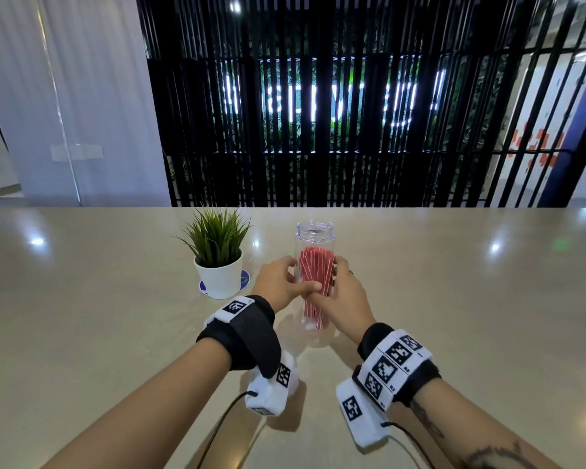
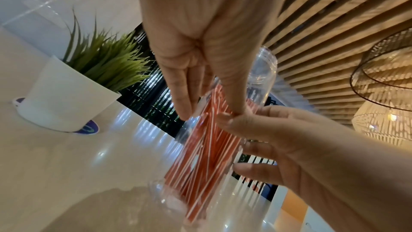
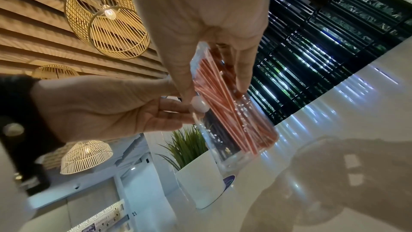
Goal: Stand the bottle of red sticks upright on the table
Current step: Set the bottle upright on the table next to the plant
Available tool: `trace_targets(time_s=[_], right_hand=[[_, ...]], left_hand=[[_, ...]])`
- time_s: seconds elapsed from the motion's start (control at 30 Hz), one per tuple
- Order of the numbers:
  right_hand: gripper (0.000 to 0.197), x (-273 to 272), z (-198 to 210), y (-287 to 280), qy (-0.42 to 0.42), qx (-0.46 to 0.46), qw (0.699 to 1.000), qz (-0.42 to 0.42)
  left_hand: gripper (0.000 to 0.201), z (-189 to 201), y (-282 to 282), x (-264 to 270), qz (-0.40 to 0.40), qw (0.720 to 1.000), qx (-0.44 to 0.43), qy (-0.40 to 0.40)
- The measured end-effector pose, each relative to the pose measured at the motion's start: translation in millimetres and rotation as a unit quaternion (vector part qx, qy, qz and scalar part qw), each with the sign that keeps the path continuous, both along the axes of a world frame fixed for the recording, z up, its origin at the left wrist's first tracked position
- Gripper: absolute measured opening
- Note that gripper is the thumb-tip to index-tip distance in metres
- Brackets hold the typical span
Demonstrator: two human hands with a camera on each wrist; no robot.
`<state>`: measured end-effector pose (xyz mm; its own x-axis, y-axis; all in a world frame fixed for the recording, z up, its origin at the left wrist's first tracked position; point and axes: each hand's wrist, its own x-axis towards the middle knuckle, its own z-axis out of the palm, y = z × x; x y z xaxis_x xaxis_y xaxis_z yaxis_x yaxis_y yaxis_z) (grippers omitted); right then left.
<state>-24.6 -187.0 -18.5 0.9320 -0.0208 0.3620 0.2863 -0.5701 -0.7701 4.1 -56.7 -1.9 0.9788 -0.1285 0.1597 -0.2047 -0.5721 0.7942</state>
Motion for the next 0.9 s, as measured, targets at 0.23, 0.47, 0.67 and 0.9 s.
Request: trace_targets(time_s=[0.23, 0.47, 0.67, 0.9], right_hand=[[0.073, 66, 29, 11, 0.064, 0.002, 0.994, 0.091], [0.072, 116, 16, 21, 0.09, -0.091, 0.99, 0.055], [0.062, 138, -3, 24, 0.119, -0.097, 0.988, 0.025], [0.062, 145, -17, 32, 0.144, -0.086, 0.985, 0.029]], left_hand=[[0.059, 19, 19, 36, 0.051, 0.997, -0.063, -0.007], [0.047, -1, 22, 72, 0.045, 0.998, -0.014, -0.046], [0.059, -26, 24, 90, -0.014, 1.0, 0.025, -0.009], [0.068, -45, 34, 107, -0.01, 0.998, 0.058, 0.032]])
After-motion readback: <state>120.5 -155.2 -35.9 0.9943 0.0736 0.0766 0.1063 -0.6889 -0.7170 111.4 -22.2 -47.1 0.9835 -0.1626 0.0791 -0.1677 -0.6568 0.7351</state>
